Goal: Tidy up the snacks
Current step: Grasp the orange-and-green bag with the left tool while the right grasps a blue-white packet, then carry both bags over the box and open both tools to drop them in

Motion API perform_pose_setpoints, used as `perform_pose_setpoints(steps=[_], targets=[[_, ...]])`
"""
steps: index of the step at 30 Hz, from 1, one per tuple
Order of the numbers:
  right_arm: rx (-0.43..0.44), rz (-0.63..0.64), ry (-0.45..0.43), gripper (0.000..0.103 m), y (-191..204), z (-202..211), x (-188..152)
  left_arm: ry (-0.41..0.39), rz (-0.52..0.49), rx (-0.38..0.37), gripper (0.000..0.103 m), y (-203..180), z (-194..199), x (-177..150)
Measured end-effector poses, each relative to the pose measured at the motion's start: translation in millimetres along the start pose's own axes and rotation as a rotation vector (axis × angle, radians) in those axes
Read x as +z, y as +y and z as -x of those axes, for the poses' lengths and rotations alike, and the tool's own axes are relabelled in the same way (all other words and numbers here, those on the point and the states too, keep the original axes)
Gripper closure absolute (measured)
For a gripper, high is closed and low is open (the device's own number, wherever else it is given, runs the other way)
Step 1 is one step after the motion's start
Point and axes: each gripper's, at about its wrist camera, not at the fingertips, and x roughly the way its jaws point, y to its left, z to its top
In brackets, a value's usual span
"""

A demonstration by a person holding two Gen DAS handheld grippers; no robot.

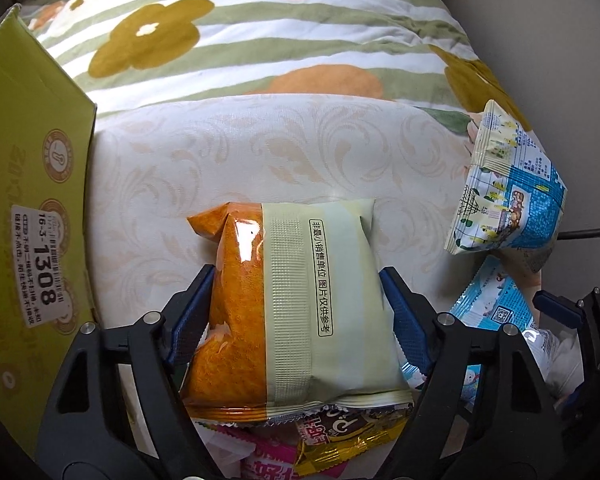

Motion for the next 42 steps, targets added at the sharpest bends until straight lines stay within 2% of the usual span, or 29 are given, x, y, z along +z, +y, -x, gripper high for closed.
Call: perform_pose_setpoints(steps=[1,3,13,18,26,30,35,42], targets=[[0.001,-0.001,0.000,0.001,0,0,0,0.001,-0.001,0.000,0.028,0,1,0],[0.003,-0.001,0.001,0.001,0,-1,-1,-0.008,-0.005,0.011,0.036,0,3,0],[-0.005,0.019,0.011,0.004,10,-5,-4,-0.044,-0.002,-0.001,0.040,6,18,-5],[-0.013,0.034,0.016,0.013,14,-12,-7,-0.064,0.008,-0.003,0.040,9,29,-9],[-0.020,0.039,-0.008,0.037,19,-7,-15,-0.097,0.007,-0.004,0.040,7,44,-22],[-0.023,0.019,-0.022,0.042,19,-2,-22,-0.119,0.004,-0.005,0.040,5,56,-31],[-0.028,0.017,-0.062,0.044,24,19,-30,-0.164,-0.003,-0.001,0.040,1,82,-46],[-0.051,-0.010,-0.104,0.044,38,56,-33,-0.247,0.012,-0.020,0.040,-1,140,-69]])
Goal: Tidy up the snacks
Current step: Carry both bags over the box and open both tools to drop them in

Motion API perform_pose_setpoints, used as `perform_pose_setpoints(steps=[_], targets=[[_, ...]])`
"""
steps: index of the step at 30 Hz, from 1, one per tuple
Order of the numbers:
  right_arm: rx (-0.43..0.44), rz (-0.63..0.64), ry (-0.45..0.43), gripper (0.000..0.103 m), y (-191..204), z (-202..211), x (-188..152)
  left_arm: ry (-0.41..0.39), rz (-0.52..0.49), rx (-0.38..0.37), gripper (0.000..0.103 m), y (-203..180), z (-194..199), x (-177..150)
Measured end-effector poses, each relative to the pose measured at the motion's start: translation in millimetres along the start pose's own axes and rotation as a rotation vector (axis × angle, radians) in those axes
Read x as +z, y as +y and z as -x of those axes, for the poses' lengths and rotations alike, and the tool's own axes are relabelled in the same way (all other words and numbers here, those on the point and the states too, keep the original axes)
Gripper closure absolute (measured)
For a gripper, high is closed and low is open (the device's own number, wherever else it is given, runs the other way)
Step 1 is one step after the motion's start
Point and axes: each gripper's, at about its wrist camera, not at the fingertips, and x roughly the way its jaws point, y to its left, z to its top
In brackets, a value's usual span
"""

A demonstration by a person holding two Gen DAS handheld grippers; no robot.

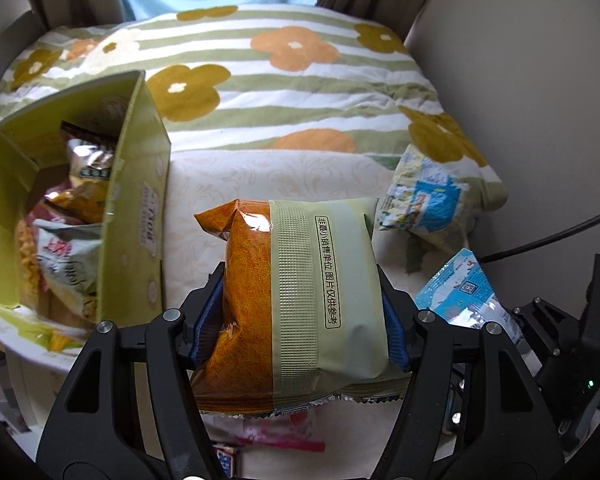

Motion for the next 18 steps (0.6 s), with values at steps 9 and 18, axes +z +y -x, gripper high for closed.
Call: perform_pose_setpoints(steps=[9,18], targets=[[-0.066,0.022,-0.149,0.044,39,67,36,-0.134,0.004,0.003,0.040,47,80,4],[-0.062,0.061,-0.277,0.044,132,88,98,-0.191,0.047,0.046,0.040,163,122,14]])
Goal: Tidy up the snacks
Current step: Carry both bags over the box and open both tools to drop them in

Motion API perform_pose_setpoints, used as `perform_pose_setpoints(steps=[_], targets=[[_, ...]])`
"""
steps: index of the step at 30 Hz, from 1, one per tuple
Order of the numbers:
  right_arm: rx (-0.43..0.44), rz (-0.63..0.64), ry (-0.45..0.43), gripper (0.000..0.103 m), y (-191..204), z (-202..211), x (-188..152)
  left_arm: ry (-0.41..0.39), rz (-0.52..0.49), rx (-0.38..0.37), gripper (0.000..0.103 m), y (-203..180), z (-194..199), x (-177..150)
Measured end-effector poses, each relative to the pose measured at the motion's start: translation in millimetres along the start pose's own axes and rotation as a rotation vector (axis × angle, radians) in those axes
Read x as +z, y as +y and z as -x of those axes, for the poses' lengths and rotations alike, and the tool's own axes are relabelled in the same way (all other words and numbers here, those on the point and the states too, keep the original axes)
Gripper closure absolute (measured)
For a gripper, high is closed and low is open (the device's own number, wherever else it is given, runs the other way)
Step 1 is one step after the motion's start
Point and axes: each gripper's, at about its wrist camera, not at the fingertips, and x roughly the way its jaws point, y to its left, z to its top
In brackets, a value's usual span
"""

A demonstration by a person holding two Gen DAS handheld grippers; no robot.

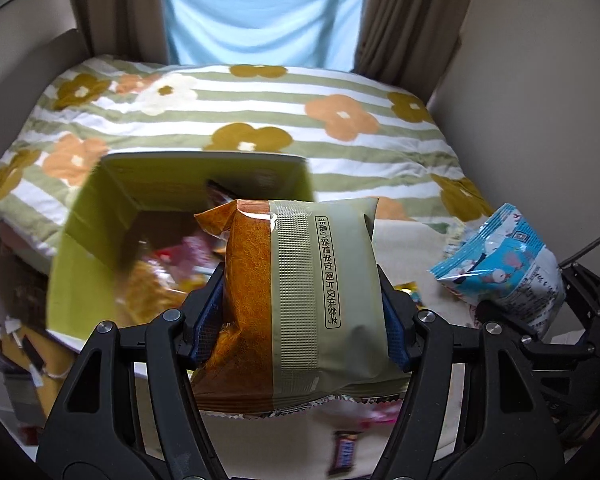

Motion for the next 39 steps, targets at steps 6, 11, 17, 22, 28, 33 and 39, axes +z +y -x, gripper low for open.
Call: perform_pose_setpoints(steps=[6,11,17,22,28,33,39], targets=[[0.029,0.028,-0.028,0.044,63,-17,39,-0.005,0.040,0.028,0.040,87,1,8],[0.051,0.021,-0.015,0.044,105,-49,61,0.022,0.052,0.053,0.040,150,-14,9],[0.077,-0.020,0.027,0.044,137,-84,78,0.087,0.046,0.063,0.040,195,-50,8],[0.072,-0.019,0.062,0.044,147,-103,86,0.087,0.024,0.017,0.032,202,-68,6],[0.083,-0.013,0.087,0.044,145,-117,91,0.075,-0.019,0.089,0.000,190,-70,-2],[0.113,-0.015,0.106,0.044,148,-127,95,0.101,0.017,0.061,0.000,194,-72,-11],[0.140,0.015,0.099,0.044,157,-135,111,0.099,0.017,0.065,0.000,192,-69,-13]])
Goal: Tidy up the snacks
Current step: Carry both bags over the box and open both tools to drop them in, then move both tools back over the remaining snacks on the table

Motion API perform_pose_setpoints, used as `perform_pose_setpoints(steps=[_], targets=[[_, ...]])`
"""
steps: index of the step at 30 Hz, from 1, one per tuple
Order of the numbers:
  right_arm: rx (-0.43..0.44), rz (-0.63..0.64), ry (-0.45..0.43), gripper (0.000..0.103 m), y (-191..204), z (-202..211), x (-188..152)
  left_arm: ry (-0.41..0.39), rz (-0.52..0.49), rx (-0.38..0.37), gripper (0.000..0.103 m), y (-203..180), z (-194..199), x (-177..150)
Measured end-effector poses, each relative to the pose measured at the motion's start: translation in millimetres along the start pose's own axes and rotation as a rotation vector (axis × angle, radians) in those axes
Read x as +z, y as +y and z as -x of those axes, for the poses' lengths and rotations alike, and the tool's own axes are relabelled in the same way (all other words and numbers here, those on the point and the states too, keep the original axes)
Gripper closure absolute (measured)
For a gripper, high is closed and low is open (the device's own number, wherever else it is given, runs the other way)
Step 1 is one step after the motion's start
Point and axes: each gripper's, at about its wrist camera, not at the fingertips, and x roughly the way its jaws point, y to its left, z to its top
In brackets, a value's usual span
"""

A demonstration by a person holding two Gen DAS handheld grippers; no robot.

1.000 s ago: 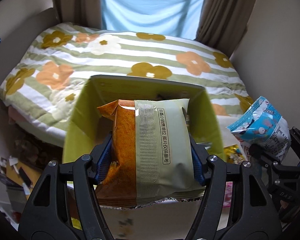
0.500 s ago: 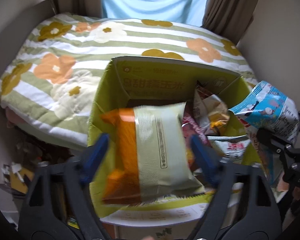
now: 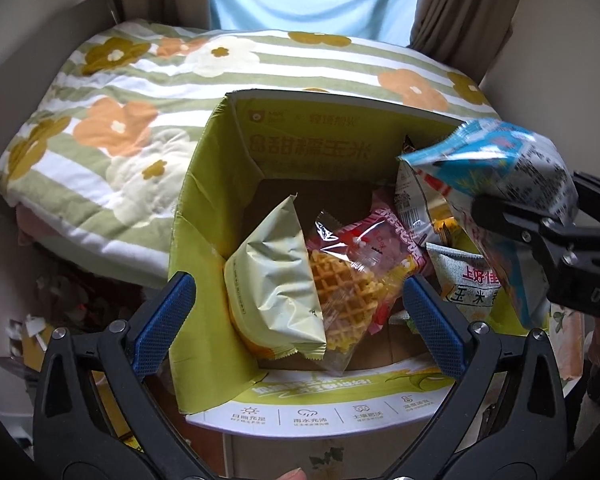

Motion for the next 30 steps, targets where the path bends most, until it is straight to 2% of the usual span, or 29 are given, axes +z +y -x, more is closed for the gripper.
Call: perform_pose_setpoints(steps=[1,3,5,7,13,30], targets=[[0.009,0.004,-0.008,0.043,2,-1,3,-0.003,0.000,0.003,0.000,0,1,0],[0.020,0.007,-0.023,0.035,5,-4,8,-0.006,0.001,0.006,0.000,1,4,0],[0.008,0.015,-0.091,0.001,8,0,8,-0.007,0.002,0.006,0.000,2,5,-1],[0.023,0.030,-0.117,0.000,9,5,5,-0.006,0.002,0.007,0.000,2,5,-1],[0.004,0.049,-0.091,0.000,14,5,-6,-0.002,-0.006,0.000,0.000,-1,7,-6],[-0.044,-0.037,-0.124,0.000,12,52,-29,-0.039,-0.068,-0.017,0.000,-20,46,-19]])
